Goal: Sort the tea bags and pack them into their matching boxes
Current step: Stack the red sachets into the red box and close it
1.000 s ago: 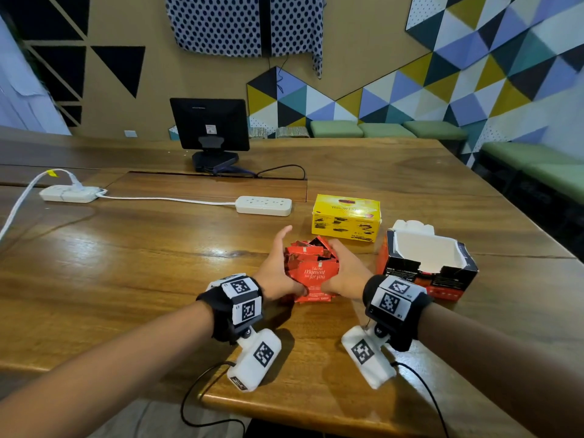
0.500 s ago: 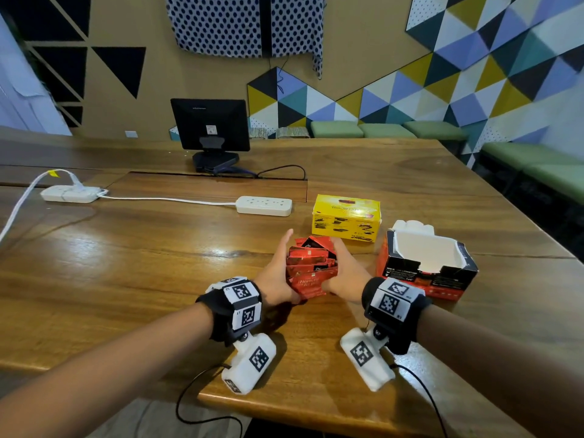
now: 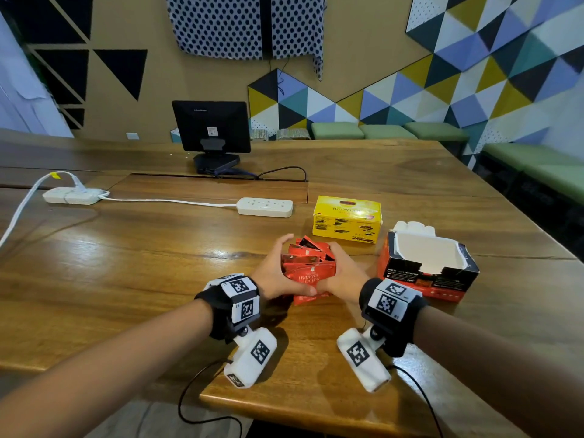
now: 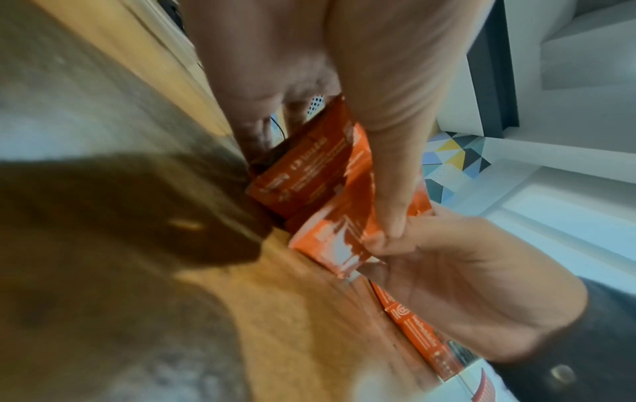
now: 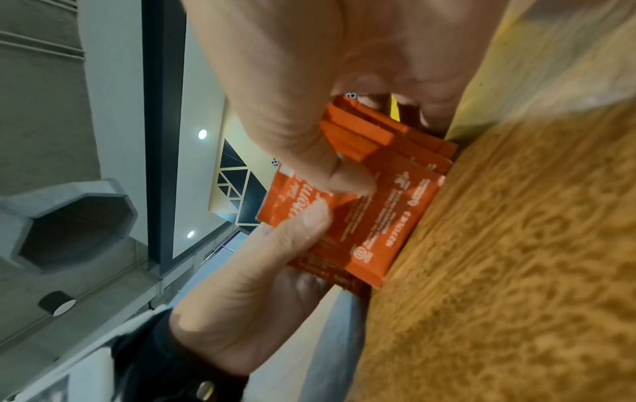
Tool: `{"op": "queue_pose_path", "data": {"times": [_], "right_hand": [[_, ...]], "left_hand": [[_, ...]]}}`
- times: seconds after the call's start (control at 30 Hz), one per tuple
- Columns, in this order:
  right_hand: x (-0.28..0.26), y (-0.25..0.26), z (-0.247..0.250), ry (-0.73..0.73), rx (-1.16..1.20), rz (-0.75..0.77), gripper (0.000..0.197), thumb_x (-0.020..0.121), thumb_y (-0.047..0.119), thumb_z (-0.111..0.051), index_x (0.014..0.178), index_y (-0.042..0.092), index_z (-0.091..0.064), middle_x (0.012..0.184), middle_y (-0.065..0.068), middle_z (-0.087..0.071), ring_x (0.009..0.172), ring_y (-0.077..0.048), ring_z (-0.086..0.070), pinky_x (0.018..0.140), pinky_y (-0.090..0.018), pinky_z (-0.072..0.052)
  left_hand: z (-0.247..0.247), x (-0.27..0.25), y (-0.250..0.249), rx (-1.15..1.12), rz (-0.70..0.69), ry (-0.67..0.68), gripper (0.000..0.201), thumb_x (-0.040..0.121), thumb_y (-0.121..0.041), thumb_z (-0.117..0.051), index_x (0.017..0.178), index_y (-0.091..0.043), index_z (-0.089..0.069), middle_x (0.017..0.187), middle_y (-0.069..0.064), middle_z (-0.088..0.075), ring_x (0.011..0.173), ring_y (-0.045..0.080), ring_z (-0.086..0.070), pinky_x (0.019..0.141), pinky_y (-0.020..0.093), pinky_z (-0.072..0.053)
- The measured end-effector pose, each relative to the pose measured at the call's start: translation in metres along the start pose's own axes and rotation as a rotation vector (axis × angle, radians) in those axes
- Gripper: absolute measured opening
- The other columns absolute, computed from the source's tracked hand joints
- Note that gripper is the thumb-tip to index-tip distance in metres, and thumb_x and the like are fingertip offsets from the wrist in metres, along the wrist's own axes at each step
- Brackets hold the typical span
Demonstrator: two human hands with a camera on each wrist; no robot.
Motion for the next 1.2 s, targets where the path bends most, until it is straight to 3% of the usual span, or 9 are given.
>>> {"op": "queue_pose_path", "data": {"times": [0.1,0.23,0.47,0.67,0.73,0.83,1.0,1.1,1.2], "right_hand": [[0.001,0.002,-0.006,0.025,-0.006,0.007,0.081,0.06,-0.009,-0.077,0.126,0.012,-0.035,0.109,-0.001,-0.053,0.093,-0.013,-0.057,0.064,-0.02,-0.051],[0.002,0.001,-0.005,0.034,-0.018,0.012,0.08,0.058,-0.006,-0.08,0.123,0.014,-0.038,0.103,0.005,-0.053,0.097,-0.016,-0.057,0.069,-0.024,-0.053],[0.003,0.0,-0.005,0.032,-0.043,-0.012,0.077,0.065,-0.009,-0.072,0.127,0.016,-0.034,0.097,0.007,-0.051,0.084,-0.009,-0.056,0.062,-0.024,-0.052],[0.0,-0.001,0.001,0.038,-0.041,0.029,0.083,0.066,-0.011,-0.071,0.132,0.012,-0.027,0.108,-0.001,-0.054,0.093,-0.013,-0.058,0.077,-0.034,-0.056],[-0.001,0.001,0.0,0.049,-0.041,0.045,0.086,0.068,-0.015,-0.067,0.135,0.013,-0.021,0.111,-0.004,-0.05,0.093,-0.012,-0.056,0.073,-0.026,-0.055],[-0.001,0.004,-0.006,0.065,-0.094,0.082,0.086,0.069,-0.015,-0.063,0.135,0.016,-0.018,0.108,-0.003,-0.047,0.087,-0.005,-0.053,0.062,-0.011,-0.048],[0.002,0.0,-0.001,-0.01,-0.074,0.07,0.079,0.069,-0.015,-0.062,0.128,0.021,-0.025,0.11,-0.008,-0.052,0.098,-0.022,-0.058,0.078,-0.04,-0.056],[-0.001,0.003,-0.003,0.033,-0.089,0.05,0.079,0.068,-0.014,-0.065,0.128,0.017,-0.023,0.105,-0.006,-0.052,0.094,-0.02,-0.058,0.074,-0.035,-0.054],[-0.003,0.003,-0.005,0.092,-0.102,0.015,0.077,0.068,-0.015,-0.064,0.129,0.014,-0.027,0.107,-0.009,-0.054,0.095,-0.024,-0.06,0.075,-0.037,-0.054]], "left_hand": [[-0.009,0.003,-0.003,0.015,-0.007,0.031,0.13,0.047,-0.001,-0.086,0.141,-0.032,-0.001,0.135,0.008,-0.038,0.123,0.026,-0.047,0.103,0.047,-0.042],[-0.008,0.001,-0.002,0.022,0.013,0.096,0.12,0.06,0.015,-0.073,0.141,-0.031,0.002,0.13,0.007,-0.035,0.116,0.023,-0.048,0.082,0.033,-0.051],[0.003,0.003,0.008,0.042,0.02,0.098,0.112,0.064,0.012,-0.073,0.144,-0.023,-0.003,0.132,0.006,-0.043,0.116,0.014,-0.045,0.091,0.026,-0.044],[0.003,0.013,0.02,0.287,0.028,0.084,0.119,0.033,-0.048,-0.085,0.134,-0.037,-0.023,0.13,-0.004,-0.05,0.128,0.021,-0.041,0.109,0.049,-0.034],[0.0,0.011,0.016,0.372,0.024,0.093,0.121,0.032,-0.054,-0.083,0.135,-0.036,-0.022,0.133,-0.004,-0.047,0.13,0.021,-0.038,0.11,0.049,-0.032],[-0.001,0.006,0.008,0.436,0.033,0.058,0.123,0.045,-0.041,-0.088,0.141,-0.024,-0.012,0.134,0.001,-0.042,0.13,0.021,-0.033,0.111,0.048,-0.031],[0.003,0.001,0.003,0.306,0.003,0.039,0.107,0.048,-0.021,-0.09,0.127,-0.023,-0.018,0.124,0.003,-0.05,0.118,0.02,-0.049,0.102,0.045,-0.043],[0.001,0.001,0.0,0.259,-0.016,0.057,0.103,0.053,-0.007,-0.088,0.128,-0.016,-0.018,0.121,0.001,-0.05,0.118,0.019,-0.051,0.102,0.037,-0.044],[-0.001,-0.002,-0.006,0.234,-0.086,0.068,0.123,0.051,-0.003,-0.087,0.14,-0.027,-0.007,0.125,-0.001,-0.043,0.12,0.015,-0.046,0.103,0.035,-0.041]]}}
Point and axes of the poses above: each hand's wrist, its own x-axis towards the middle knuckle, its own z-axis out of the back of the hand, y = z × x, the point moved 5 cm from there along x, towards the middle knuckle
